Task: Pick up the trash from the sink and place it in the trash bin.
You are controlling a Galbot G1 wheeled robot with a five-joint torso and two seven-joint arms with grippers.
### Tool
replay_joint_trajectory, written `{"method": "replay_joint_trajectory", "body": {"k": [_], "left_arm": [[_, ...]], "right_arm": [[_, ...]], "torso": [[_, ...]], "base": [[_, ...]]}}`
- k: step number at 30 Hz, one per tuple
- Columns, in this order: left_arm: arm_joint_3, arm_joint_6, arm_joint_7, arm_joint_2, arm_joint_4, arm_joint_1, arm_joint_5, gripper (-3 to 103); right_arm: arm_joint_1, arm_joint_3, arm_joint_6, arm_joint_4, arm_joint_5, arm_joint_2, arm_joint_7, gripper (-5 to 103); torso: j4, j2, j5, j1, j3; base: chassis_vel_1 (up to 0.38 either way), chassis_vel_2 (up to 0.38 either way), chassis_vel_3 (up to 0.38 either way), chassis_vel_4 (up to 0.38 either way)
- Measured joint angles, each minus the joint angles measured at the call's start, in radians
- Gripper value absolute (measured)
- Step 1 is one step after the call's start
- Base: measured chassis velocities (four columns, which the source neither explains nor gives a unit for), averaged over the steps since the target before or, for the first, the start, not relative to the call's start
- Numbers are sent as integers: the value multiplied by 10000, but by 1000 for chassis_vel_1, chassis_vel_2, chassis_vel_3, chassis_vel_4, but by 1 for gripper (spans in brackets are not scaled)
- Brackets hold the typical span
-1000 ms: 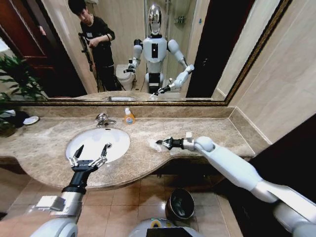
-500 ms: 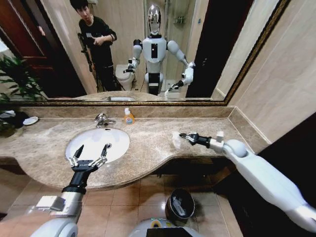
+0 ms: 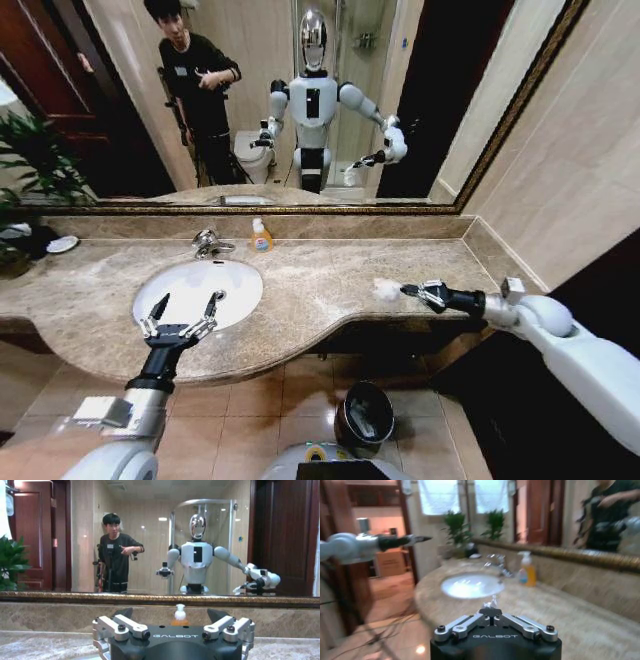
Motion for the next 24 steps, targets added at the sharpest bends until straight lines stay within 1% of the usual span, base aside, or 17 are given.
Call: {"method": "replay_joint_trajectory", "body": {"k": [1, 3, 4, 5, 6, 9, 10, 11, 12, 14, 15, 18, 20, 21, 22, 23, 24], "left_arm": [[0, 0, 0, 0, 0, 0, 0, 100], [0, 0, 1, 0, 0, 0, 0, 100], [0, 0, 0, 0, 0, 0, 0, 100], [0, 0, 0, 0, 0, 0, 0, 100], [0, 0, 0, 0, 0, 0, 0, 100], [0, 0, 0, 0, 0, 0, -1, 100], [0, 0, 0, 0, 0, 0, -1, 100], [0, 0, 0, 0, 0, 0, -1, 100], [0, 0, 0, 0, 0, 1, 0, 100], [0, 0, 0, 0, 0, 0, 0, 100], [0, 0, 0, 0, 0, 0, 0, 100], [0, 0, 1, -1, 0, 0, 0, 100], [0, 0, 0, 0, 0, 0, 0, 100], [0, 0, 0, 0, 0, 0, 0, 100], [0, 0, 0, 0, 0, 0, 0, 100], [0, 0, 0, 0, 0, 0, 0, 100], [0, 0, 0, -1, 0, 1, 0, 100]], "right_arm": [[0, 0, 0, 0, 0, 0, 0, 0], [96, -46, 4, -544, -385, 105, -944, 0], [155, -99, 57, -979, -802, 247, -1598, 0], [170, -125, 116, -1206, -1046, 336, -1841, 0], [170, -125, 116, -1206, -1046, 336, -1841, 0], [74, -219, 473, -1940, -1830, 817, -2089, 0], [74, -219, 473, -1940, -1830, 817, -2089, 0], [-42, -240, 601, -2172, -2114, 1069, -2025, 0], [-84, -240, 646, -2234, -2203, 1155, -1982, 0], [-397, -247, 867, -2644, -2869, 1762, -1730, 0], [-397, -247, 867, -2644, -2869, 1762, -1730, 0], [-813, -398, 1183, -3192, -3533, 2504, -1062, 0], [-841, -420, 1215, -3273, -3592, 2579, -943, 0], [-904, -475, 1314, -3555, -3766, 2829, -563, 0], [-916, -491, 1326, -3767, -3892, 3026, -365, 0], [-916, -491, 1326, -3767, -3892, 3026, -365, 0], [-909, -515, 1415, -4220, -4119, 3433, 199, 0]], "torso": [[0, 0, 0, 0, 0], [0, 0, 0, 0, 0], [0, 0, 2, 1, 0], [1, -1, 2, 1, 1], [1, -1, 2, 1, 1], [1, -2, -2, 1, 1], [1, -2, -2, 1, 1], [1, -2, 1, 1, 1], [0, -2, 0, 1, 1], [0, -2, 0, 1, 1], [0, -2, 0, 1, 1], [-1, -2, 0, 1, 1], [-1, -2, 1, 1, 0], [0, -2, -3, 1, 1], [-1, -2, -1, 1, 0], [-1, -2, -1, 1, 0], [0, -2, -5, 1, 0]], "base": [[0, 0, 0, 0], [0, 0, 0, 0], [0, 0, 0, 0], [0, 0, 0, 0], [0, 0, 0, 0], [0, 0, 0, 0], [0, 0, 0, 0], [0, 0, 0, 0], [0, 0, 0, 0], [0, 0, 0, 0], [0, 0, 0, 0], [0, 0, 0, 0], [0, 0, 0, 0], [0, 0, 0, 0], [0, 0, 0, 0], [0, 0, 0, 0], [0, 0, 0, 0]]}}
